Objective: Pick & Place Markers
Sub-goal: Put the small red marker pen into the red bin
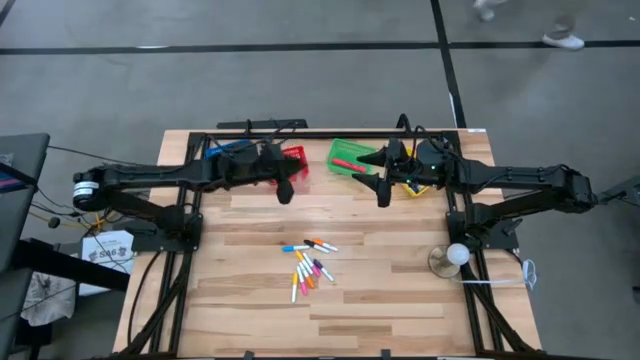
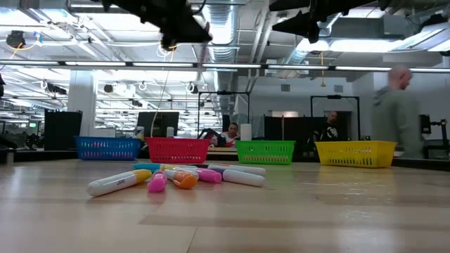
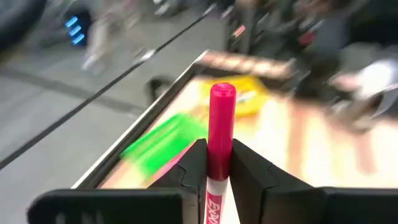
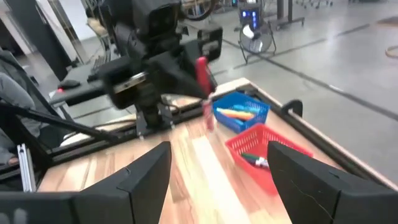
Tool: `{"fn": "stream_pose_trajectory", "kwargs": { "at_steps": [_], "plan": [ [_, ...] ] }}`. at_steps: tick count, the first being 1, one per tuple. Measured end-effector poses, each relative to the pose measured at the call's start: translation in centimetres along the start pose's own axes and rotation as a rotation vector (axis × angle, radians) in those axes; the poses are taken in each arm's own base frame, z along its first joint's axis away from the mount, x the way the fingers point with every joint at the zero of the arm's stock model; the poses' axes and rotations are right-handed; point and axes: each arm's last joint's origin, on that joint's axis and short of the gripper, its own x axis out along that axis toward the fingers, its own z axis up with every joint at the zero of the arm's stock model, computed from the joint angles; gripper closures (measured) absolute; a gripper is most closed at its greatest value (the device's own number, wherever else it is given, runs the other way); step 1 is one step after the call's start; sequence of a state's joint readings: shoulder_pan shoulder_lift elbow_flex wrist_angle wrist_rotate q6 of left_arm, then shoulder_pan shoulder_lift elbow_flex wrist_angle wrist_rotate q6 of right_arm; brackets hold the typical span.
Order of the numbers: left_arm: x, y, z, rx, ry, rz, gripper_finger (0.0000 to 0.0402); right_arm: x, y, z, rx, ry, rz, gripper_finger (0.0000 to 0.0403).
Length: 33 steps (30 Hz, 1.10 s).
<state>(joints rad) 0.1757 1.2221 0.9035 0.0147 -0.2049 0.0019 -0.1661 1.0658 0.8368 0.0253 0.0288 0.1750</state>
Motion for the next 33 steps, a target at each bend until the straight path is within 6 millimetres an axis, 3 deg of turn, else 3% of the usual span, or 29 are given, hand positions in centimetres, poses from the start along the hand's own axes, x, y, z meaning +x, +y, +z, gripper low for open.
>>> {"fn": "stream_pose_trajectory", "kwargs": {
  "at_steps": [9,16,21,33],
  "plan": [
    [-0.3,3.4,-2.6,0.012,0.24,0.191,0.0347,0.0,-0.1,-0.8,0.008,0.077,-0.01,0.0147],
    [-0.1,6.0,-7.1,-0.016,0.38,0.287,0.0344,0.0,-0.1,-0.8,0.008,0.081,-0.01,0.0147],
    [-0.3,6.7,-9.8,-0.066,0.443,0.292,0.0342,0.0,-0.1,-0.8,0.007,0.082,-0.01,0.0147],
    [0.4,5.9,-7.9,-0.049,0.211,0.244,0.0344,0.0,-0.1,-0.8,0.007,0.082,-0.012,0.0147]
  ]
}}
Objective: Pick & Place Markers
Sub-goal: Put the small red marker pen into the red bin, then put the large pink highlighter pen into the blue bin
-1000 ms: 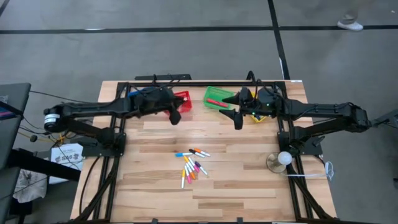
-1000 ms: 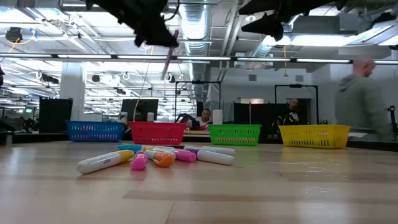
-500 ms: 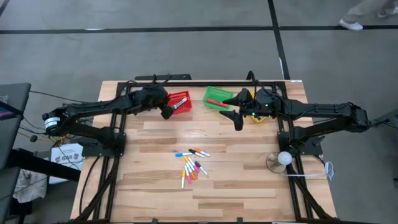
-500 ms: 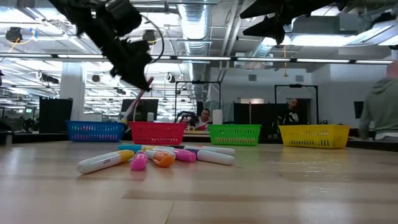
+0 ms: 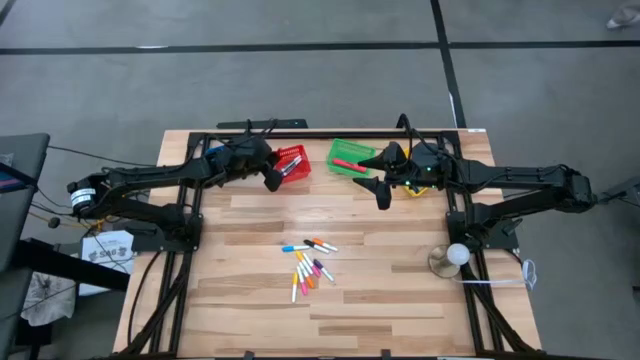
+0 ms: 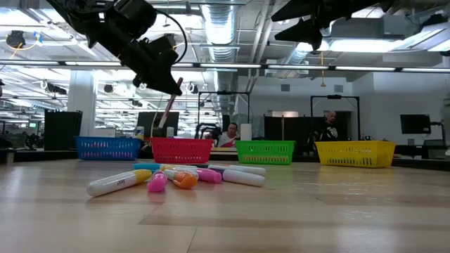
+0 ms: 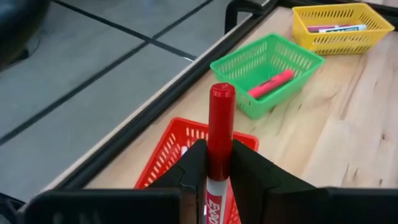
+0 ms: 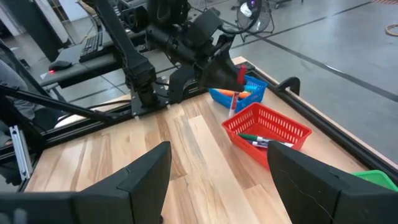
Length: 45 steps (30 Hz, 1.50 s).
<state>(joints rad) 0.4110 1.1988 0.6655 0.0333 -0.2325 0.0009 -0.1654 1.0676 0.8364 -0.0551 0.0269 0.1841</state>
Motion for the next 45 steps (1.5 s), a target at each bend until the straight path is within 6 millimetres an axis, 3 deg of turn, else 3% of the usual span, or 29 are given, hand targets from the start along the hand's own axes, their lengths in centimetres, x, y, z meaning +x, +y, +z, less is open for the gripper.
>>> {"fn": "stream_pose_trajectory", "kwargs": {
  "at_steps": [6,15,34,41,45],
  "plan": [
    [0.1,0.7,0.0,0.005,0.004,0.026,0.0347,0.0,0.0,0.0,0.0,0.0,0.0,0.0147],
    [0.3,1.4,-0.1,-0.002,0.009,0.053,0.032,0.0,0.0,0.0,0.0,0.0,0.0,0.0147],
    [0.3,1.4,-0.1,-0.03,0.009,0.048,0.0317,0.0,0.0,0.0,0.0,0.0,-0.001,0.0147],
    [0.0,0.2,0.0,-0.04,0.001,0.006,0.0317,0.0,0.1,0.0,-0.001,0.001,0.003,0.0147],
    [-1.5,-1.4,0.7,-0.041,-0.051,-0.127,0.0317,0.0,0.6,-0.1,-0.016,0.005,0.023,0.0147]
  ]
}}
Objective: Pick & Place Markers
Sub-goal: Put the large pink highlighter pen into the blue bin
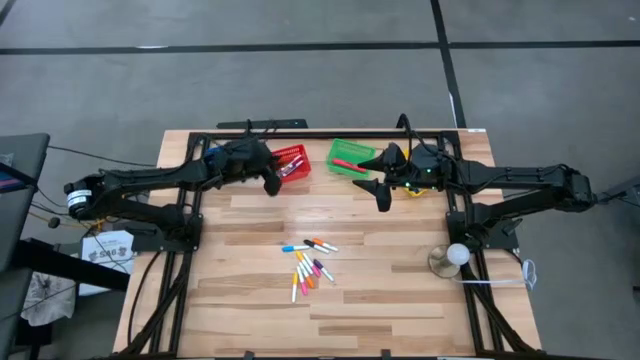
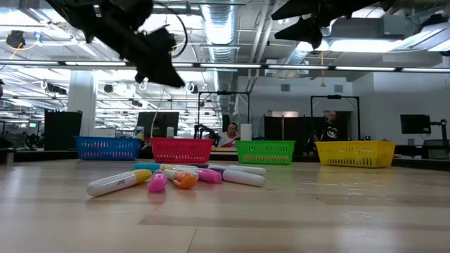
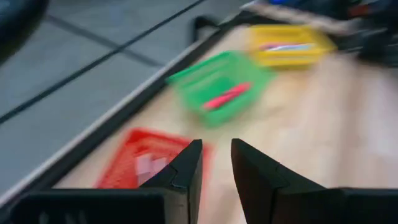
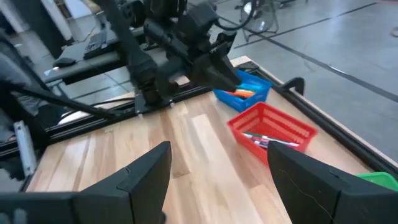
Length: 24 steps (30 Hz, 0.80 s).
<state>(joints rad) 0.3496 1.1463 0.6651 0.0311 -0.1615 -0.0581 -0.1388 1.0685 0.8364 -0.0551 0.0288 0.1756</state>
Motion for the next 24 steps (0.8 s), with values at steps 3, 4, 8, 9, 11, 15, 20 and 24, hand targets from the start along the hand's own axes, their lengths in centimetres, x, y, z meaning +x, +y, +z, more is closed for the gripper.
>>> {"fn": "stream_pose_trajectory", "kwargs": {
  "at_steps": [3,4,8,9,11,15,20,24],
  "plan": [
    [-1.9,-1.6,0.8,-0.026,-0.064,-0.136,0.0319,0.6,0.5,-0.4,-0.007,0.018,0.022,0.0147],
    [-2.7,-2.2,1.1,-0.032,-0.089,-0.178,0.032,0.9,0.7,-0.7,-0.01,0.039,0.025,0.0147],
    [-6.2,-4.1,2.1,-0.07,-0.189,-0.328,0.0323,3.0,1.7,-2.0,0.004,0.092,0.055,0.0147],
    [-7.1,-4.6,2.3,-0.083,-0.211,-0.365,0.0324,3.7,2.1,-2.4,0.011,0.105,0.063,0.0147],
    [-8.6,-5.3,2.4,-0.102,-0.238,-0.438,0.0325,4.9,2.8,-3.2,0.029,0.122,0.083,0.0147],
    [-11.0,-6.8,2.3,-0.118,-0.264,-0.578,0.0325,7.2,4.1,-5.1,0.065,0.157,0.115,0.0147],
    [-12.5,-9.1,1.6,-0.09,-0.242,-0.691,0.0325,9.3,5.3,-7.0,0.143,0.179,0.139,0.0147],
    [-13.0,-10.6,0.8,-0.069,-0.206,-0.725,0.0325,10.1,6.0,-8.2,0.207,0.229,0.139,0.0147]
  ]
}}
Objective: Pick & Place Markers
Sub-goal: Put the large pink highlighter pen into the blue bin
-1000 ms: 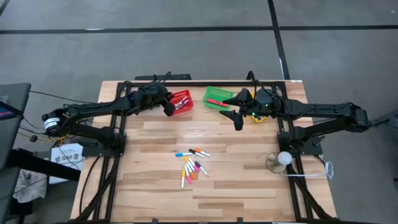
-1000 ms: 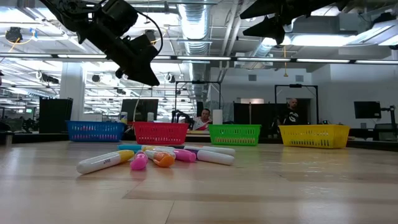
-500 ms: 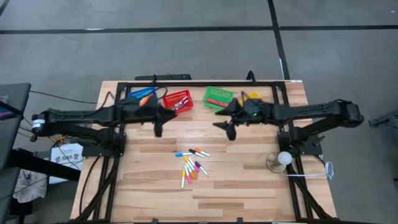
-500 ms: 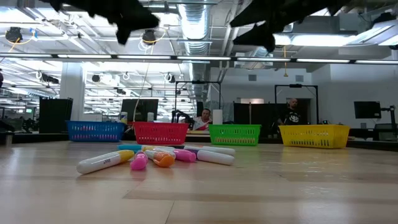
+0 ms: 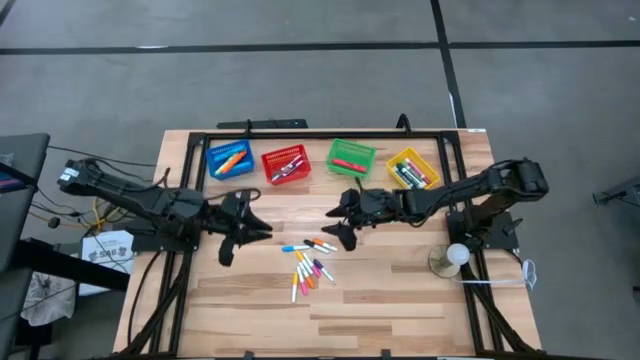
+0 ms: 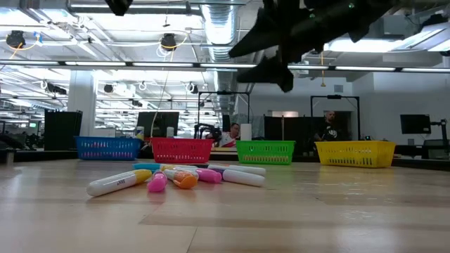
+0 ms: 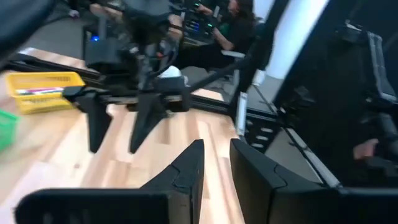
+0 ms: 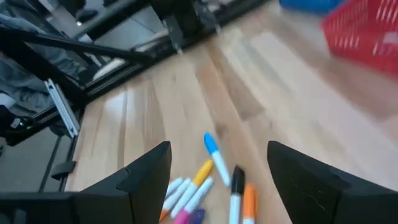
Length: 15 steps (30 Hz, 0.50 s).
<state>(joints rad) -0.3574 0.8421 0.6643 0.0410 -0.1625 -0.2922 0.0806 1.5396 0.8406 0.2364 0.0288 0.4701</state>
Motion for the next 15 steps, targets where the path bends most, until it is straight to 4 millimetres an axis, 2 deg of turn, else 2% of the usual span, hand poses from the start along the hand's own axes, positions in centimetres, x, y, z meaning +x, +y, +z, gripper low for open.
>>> {"fn": "stream_pose_trajectory", "kwargs": {
  "at_steps": [3,7,11,15],
  "plan": [
    [0.1,-0.8,-0.4,0.003,0.012,-0.024,0.0325,0.6,0.6,-0.6,0.033,0.028,0.009,0.0147],
    [-0.1,-1.5,-0.6,0.009,0.013,-0.035,0.0325,0.8,1.5,-0.1,0.038,0.007,0.018,0.0147],
    [-0.2,-1.7,-0.6,0.012,0.007,-0.024,0.0325,-0.2,1.7,2.4,0.023,-0.086,0.007,0.0147],
    [-0.1,-1.3,-0.5,0.048,-0.011,0.036,0.0325,-2.5,1.1,5.8,-0.014,-0.176,-0.019,0.0147]
  ]
}}
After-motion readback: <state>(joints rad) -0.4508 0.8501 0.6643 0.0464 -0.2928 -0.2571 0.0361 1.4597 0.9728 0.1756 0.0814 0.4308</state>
